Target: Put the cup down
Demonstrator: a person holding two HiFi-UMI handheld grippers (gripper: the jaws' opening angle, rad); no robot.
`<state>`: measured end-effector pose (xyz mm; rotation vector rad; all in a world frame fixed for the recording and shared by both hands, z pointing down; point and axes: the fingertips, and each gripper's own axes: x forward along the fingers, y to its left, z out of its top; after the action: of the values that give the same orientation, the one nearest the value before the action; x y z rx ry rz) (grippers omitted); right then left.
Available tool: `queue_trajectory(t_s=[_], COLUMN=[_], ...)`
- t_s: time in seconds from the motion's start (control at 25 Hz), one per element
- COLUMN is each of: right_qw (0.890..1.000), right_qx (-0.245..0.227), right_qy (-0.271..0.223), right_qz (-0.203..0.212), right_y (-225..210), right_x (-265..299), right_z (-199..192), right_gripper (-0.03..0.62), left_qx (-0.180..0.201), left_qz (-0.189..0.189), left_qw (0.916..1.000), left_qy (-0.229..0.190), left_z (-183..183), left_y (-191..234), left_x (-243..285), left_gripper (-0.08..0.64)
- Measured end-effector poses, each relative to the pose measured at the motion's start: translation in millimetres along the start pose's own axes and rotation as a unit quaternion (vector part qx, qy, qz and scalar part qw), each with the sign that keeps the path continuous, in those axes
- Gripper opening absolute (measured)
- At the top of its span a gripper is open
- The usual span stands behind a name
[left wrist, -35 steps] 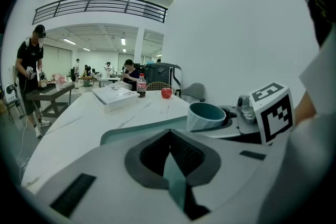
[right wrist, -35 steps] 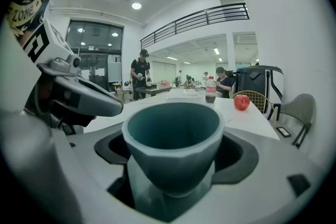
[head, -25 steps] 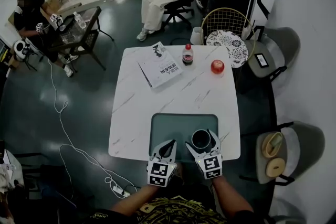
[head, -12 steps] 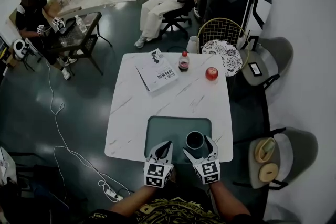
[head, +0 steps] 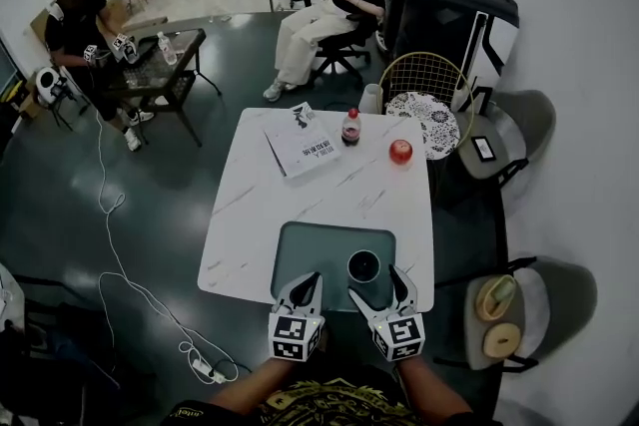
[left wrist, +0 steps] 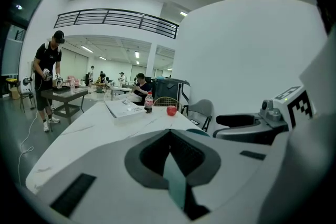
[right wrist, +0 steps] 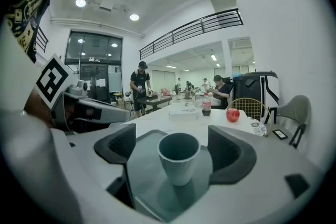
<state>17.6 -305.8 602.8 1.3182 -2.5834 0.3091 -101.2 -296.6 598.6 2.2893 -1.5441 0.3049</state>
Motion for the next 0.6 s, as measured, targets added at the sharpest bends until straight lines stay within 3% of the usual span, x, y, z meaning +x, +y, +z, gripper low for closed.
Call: queue_trajectory(t_s=[0.36, 0.6], right_qw=[1.0, 0.999], right_qx=[-0.003, -0.018], right_qy=[-0.016, -0.003], right_qz=[0.025, 0.043], right_y=[11, 22], right_x=[-30, -50], right_z=[27, 26], right_gripper=[0.414, 0.179], left_qx=[-0.003, -0.001], left_qz=[0.014, 0.027], left_qw=[0.9998, 0.9993], left_qy=[-0.017, -0.027], left_z=[11, 16], left_y=[-25, -36], left_x=[-22, -38], left_gripper=[0.009, 0.009])
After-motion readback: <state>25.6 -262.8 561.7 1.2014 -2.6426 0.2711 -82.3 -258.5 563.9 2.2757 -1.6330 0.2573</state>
